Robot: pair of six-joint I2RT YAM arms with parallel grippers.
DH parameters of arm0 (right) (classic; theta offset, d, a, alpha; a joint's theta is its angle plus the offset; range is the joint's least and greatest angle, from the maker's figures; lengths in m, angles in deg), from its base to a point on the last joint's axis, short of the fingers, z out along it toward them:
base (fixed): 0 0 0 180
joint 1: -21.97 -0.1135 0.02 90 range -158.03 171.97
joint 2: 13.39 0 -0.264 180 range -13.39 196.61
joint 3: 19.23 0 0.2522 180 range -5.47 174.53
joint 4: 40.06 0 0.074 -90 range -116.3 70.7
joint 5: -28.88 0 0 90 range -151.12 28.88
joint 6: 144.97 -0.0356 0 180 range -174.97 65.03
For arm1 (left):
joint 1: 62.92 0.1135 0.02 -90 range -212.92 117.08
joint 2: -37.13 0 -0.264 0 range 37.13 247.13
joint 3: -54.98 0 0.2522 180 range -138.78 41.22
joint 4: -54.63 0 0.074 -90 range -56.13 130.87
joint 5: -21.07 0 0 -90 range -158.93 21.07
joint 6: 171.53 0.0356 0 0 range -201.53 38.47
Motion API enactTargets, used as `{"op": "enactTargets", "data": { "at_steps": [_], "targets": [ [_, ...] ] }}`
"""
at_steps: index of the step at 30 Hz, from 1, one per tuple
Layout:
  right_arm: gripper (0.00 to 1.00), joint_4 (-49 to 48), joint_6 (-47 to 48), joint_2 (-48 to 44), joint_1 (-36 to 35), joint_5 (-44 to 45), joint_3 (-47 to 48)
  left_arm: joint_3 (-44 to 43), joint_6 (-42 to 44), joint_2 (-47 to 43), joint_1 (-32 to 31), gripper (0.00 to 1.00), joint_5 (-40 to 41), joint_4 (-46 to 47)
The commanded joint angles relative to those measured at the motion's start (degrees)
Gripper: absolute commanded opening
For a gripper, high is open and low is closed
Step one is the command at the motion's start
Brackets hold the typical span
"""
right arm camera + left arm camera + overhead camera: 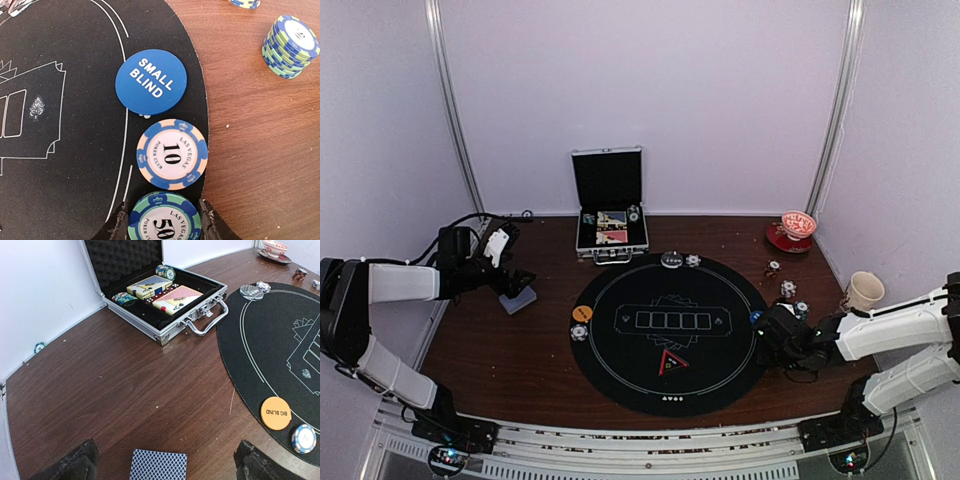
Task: Distribute texas hold em gaming equipment
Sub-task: Place the poker chips pile in the small blind area, then pick up the pile of poker chips from the pile of poker chips.
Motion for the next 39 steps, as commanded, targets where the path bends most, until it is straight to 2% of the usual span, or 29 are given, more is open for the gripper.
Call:
{"op": "enactTargets", "data": {
  "at_steps": [1, 5, 7, 11, 15, 17, 21, 25, 33, 39],
  "targets": [
    [0.33, -1.23, -0.01, 1.60, -0.12, 1.84, 1.22, -0.18, -0.54, 0.36, 0.24, 0.98, -0.73, 2.50],
    [0.35, -1.96, 0.28, 2.87, -0.13, 1.36, 1.69, -0.19, -0.57, 0.36, 0.20, 0.98, -0.64, 2.51],
    [0.40, -1.98, 0.48, 3.06, -0.26, 0.87, 1.93, -0.19, -0.55, 0.40, 0.24, 0.98, -0.69, 2.51],
    [0.61, 1.17, 0.67, 0.56, -0.82, 0.63, 3.17, -0.19, -0.57, 0.44, 0.23, 0.98, -0.72, 2.51],
    [0.81, 7.39, 1.24, -6.20, -0.82, 1.24, 5.20, -0.19, -0.55, 0.44, 0.24, 0.98, -0.67, 2.44],
    [0.87, 10.92, 2.63, -9.64, -0.82, 2.03, 7.11, -0.19, -0.59, 0.38, 0.21, 0.98, -0.79, 2.42],
    [0.88, 20.97, 5.57, -12.51, 0.41, 5.99, 14.63, -0.19, -0.64, 0.29, 0.20, 0.98, -0.77, 2.40],
    [0.98, 25.06, 7.82, -9.98, 5.14, 7.01, 21.92, -0.15, -0.68, -0.02, 0.20, 0.98, -0.74, 2.27],
    [0.98, 19.66, 16.83, -2.08, 23.81, -1.42, 23.75, 0.09, -0.65, -0.43, 0.24, 0.98, -0.86, 2.37],
    [0.93, 16.91, 20.28, 2.38, 31.76, -5.01, 23.85, -0.47, -0.75, 0.90, 0.20, 0.98, -1.76, 1.98]
  ]
}}
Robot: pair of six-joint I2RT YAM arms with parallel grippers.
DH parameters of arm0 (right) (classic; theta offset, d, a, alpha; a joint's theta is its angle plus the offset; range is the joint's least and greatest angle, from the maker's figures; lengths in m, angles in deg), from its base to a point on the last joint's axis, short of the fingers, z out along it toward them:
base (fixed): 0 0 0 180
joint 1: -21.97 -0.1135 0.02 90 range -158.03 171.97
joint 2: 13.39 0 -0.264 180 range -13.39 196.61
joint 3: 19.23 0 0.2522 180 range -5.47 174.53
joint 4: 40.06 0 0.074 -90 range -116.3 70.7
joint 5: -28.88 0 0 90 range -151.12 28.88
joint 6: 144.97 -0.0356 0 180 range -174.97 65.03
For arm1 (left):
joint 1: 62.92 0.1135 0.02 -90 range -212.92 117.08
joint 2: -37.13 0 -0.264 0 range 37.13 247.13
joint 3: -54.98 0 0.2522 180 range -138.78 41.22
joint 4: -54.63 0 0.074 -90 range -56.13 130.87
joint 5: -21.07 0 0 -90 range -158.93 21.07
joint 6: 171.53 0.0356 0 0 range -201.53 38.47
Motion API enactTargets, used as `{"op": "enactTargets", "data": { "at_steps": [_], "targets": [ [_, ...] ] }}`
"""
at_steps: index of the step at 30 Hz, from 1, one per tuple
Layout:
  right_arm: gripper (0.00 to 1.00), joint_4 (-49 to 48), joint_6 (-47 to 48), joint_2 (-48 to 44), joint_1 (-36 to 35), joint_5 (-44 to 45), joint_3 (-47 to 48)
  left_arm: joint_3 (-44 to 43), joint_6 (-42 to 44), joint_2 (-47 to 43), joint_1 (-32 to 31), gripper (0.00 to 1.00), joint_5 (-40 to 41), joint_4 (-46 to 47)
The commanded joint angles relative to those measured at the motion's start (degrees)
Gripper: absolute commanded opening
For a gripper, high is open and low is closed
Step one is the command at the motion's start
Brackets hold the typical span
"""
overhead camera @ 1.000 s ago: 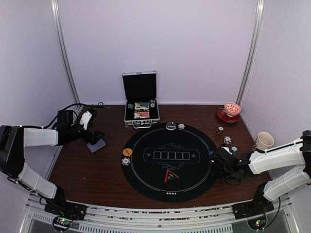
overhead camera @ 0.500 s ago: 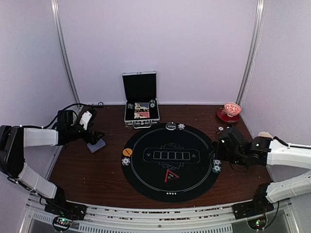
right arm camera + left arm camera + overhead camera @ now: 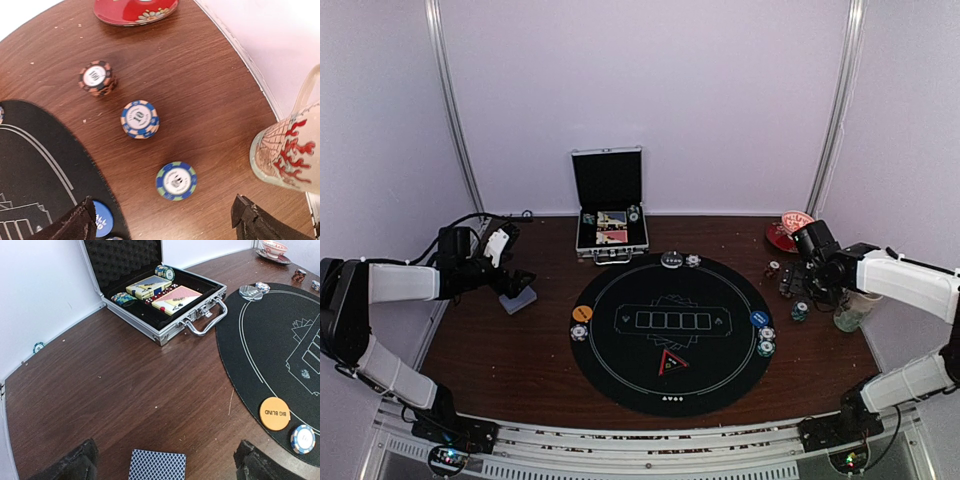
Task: Distribute texas hold em gaming equipment
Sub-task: Pick up the pile of poker chips from the pile of poker chips.
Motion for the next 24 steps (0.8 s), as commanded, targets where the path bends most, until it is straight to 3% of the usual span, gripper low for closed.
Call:
{"op": "enactTargets", "data": {
  "at_steps": [1, 9, 24],
  "targets": [
    [0.93, -2.47, 4.33, 2.44, 4.05, -3.69, -0.20, -0.41, -0.47, 0.87, 0.19, 0.98, -1.61, 2.00],
    [0.86, -6.24, 5.73, 6.59, 8.72, -6.72, -1.77, -0.37, -0.61, 0.55, 0.19, 0.98, -2.21, 1.96],
    [0.75, -9.59, 5.69, 11.36, 11.18, -9.42, -2.84, -0.23, -0.48, 0.76, 0.22, 0.98, -2.12, 2.00]
  ]
}}
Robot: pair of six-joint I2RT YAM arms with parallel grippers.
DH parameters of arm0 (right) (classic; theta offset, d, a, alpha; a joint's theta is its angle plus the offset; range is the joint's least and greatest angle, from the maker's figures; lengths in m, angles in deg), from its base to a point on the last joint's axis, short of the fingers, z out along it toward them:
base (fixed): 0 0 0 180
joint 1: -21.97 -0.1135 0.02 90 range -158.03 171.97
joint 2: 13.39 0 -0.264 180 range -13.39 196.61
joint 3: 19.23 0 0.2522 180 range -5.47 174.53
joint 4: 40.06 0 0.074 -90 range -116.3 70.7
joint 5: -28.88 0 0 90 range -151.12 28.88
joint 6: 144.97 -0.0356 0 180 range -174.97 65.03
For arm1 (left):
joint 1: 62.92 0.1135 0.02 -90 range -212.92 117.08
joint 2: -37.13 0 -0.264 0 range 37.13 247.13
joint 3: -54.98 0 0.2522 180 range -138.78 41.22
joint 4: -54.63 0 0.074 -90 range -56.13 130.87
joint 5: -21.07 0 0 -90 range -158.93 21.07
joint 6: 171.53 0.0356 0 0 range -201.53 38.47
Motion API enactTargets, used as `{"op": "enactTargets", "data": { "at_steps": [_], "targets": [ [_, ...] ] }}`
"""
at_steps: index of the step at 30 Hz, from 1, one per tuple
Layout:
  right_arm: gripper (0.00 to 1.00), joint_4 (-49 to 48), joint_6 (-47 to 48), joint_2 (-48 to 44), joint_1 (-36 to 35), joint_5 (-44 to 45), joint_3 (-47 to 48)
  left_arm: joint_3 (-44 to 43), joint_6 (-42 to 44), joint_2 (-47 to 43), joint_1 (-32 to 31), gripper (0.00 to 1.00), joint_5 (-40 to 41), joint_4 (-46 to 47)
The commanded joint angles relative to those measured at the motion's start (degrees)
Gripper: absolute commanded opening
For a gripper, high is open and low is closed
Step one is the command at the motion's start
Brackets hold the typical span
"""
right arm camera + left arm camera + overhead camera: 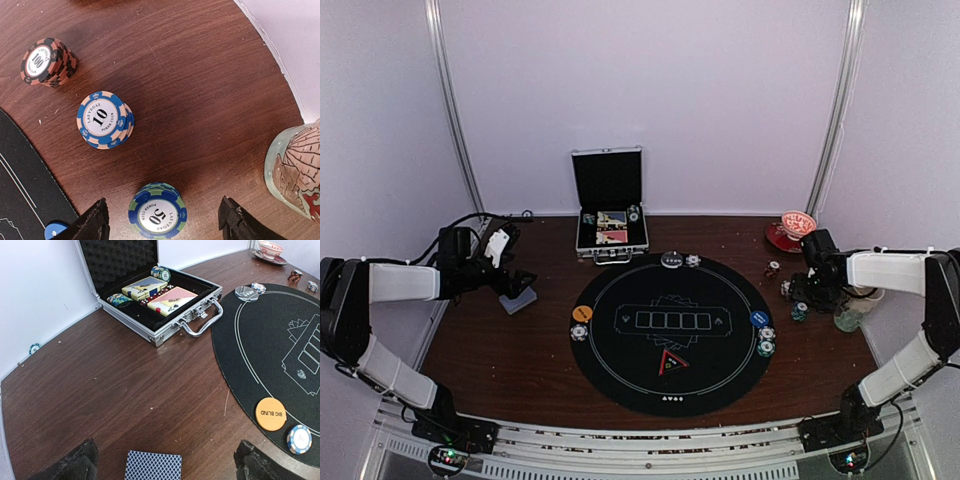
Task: Distribute texas hold em gaming equipment
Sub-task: Pick up the pile of poker chips from the pile of poker chips.
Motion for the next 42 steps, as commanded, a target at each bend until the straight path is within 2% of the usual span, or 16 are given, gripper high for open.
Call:
{"op": "enactTargets", "data": {
  "at_steps": [1, 7, 14, 35, 42],
  "targets": [
    [0.74, -1.42, 0.11, 1.62, 0.70, -0.66, -0.42, -0.26, -0.36, 0.63, 0.22, 0.98, -0.96, 2.00],
    [0.67, -2.63, 0.02, 2.94, 0.84, -1.41, -0.61, -0.28, -0.33, 0.82, 0.25, 0.98, -0.99, 2.01],
    [0.48, -3.35, 0.14, 4.42, 1.05, -1.99, -0.72, -0.36, -0.32, 0.95, 0.21, 0.98, -1.04, 1.94],
    [0.50, -3.36, 0.38, 5.07, 1.12, -3.14, -0.76, -0.36, -0.32, 0.82, 0.19, 0.98, -0.72, 2.00],
    [0.48, -3.35, 0.50, 5.24, 1.14, -3.19, -0.68, -0.36, -0.33, 0.82, 0.24, 0.98, -0.66, 2.00]
  ]
}}
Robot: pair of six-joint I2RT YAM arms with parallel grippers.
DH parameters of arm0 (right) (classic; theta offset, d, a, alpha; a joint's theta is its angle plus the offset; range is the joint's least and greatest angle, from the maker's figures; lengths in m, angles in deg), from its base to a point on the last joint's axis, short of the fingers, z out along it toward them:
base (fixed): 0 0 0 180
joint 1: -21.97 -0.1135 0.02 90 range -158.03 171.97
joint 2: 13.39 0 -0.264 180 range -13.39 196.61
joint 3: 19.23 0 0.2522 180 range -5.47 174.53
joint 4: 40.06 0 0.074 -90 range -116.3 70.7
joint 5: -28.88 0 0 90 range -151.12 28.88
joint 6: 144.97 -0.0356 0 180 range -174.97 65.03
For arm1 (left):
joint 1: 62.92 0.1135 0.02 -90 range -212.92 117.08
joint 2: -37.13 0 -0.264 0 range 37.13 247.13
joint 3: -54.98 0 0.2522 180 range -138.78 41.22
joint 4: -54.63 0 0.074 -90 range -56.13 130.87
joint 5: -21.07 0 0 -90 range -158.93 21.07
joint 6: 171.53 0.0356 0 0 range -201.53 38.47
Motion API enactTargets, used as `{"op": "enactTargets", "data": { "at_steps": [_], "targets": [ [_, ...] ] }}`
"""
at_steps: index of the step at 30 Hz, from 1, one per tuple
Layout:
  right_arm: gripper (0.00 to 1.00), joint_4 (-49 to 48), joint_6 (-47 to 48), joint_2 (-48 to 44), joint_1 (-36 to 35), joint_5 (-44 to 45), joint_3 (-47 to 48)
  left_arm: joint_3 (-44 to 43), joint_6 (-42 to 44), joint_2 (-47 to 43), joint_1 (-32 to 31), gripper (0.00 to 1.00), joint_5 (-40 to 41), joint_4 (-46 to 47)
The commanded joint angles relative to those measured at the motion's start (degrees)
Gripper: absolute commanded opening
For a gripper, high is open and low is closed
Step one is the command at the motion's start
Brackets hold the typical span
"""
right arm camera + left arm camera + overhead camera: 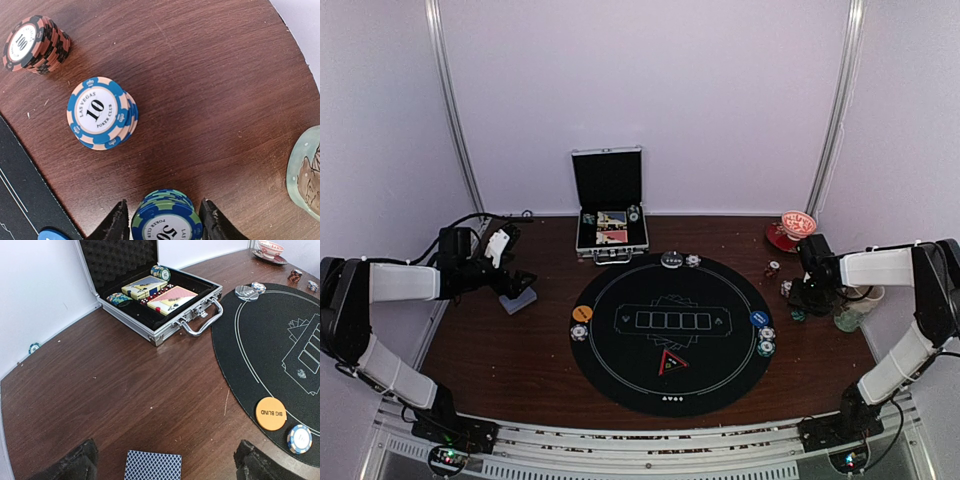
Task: Distribute texas hold em gaming equipment
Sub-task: Pick up the pile of poker chips from the pile of poker chips.
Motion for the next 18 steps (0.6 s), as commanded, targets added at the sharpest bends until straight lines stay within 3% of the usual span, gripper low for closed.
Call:
{"op": "enactTargets", "data": {
  "at_steps": [1, 10, 18],
  "targets": [
    [0.46, -0.51, 0.25, 0.52, 0.40, 0.04, -0.35, -0.36, -0.33, 0.64, 0.20, 0.98, -0.71, 2.00],
    [0.32, 0.28, 0.37, -0.41, 0.30, 1.57, -0.04, -0.36, -0.33, 0.73, 0.20, 0.98, -0.52, 2.00],
    [0.29, 2.41, 0.30, -4.35, -2.08, 3.43, 1.39, -0.41, -0.35, 0.99, 0.20, 0.98, -0.15, 2.00]
  ]
}}
